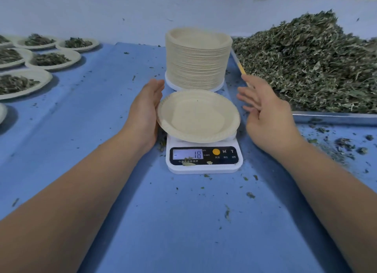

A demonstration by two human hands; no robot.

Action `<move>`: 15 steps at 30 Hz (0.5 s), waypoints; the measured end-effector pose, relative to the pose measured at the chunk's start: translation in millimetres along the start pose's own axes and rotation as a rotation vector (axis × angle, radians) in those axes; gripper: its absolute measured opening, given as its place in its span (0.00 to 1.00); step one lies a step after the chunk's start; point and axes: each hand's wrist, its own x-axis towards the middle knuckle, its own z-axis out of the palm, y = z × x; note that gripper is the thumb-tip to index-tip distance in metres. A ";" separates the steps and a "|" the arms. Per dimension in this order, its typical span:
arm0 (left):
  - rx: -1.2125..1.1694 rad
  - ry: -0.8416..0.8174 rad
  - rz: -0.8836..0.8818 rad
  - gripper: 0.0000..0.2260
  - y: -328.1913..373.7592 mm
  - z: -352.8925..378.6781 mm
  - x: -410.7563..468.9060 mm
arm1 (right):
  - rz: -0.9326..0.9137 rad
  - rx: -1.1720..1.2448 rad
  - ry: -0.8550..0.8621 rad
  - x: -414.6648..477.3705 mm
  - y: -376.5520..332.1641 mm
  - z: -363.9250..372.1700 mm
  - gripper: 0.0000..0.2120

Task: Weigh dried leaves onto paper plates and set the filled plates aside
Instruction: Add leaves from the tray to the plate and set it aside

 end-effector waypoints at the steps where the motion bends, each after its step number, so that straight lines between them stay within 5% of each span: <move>1: 0.005 -0.004 -0.002 0.21 0.0 0.5 0.0 | 0.001 0.003 -0.003 0.2 0.8 0.3 0.37; 15: 0.087 -0.059 0.020 0.23 0.8 0.6 -4.7 | -0.008 0.029 -0.001 2.3 6.6 2.7 0.37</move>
